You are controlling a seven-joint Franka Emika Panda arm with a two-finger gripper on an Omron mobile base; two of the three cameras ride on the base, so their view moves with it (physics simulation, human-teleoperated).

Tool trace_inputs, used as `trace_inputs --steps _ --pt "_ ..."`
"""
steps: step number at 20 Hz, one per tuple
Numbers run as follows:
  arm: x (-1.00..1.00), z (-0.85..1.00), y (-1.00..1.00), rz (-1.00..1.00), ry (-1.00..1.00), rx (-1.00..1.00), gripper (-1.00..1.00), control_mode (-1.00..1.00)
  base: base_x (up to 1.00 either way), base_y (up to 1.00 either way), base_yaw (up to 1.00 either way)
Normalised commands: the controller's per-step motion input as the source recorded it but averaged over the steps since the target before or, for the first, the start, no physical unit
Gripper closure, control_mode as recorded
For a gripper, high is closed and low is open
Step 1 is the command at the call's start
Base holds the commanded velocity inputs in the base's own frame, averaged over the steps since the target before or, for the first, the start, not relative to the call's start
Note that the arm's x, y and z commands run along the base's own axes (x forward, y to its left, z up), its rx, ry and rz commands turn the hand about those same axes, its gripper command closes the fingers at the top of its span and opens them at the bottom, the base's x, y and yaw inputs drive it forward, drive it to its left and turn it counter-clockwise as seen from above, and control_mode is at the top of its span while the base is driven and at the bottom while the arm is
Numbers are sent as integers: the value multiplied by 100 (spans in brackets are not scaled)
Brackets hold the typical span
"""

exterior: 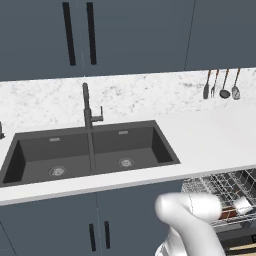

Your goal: Pick up the cup and bowl from the counter, place them in the dishwasher, and close the dishwasher door.

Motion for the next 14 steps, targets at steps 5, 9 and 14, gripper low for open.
trace_inputs --steps 5,9,14 --pt "0 -35 -1 8 -38 10 -100 -100 0 0 0" --pt "11 -44 4 2 -36 10 -100 -100 0 0 0" --pt "37 -45 29 0 -32 0 -100 -100 0 0 0"
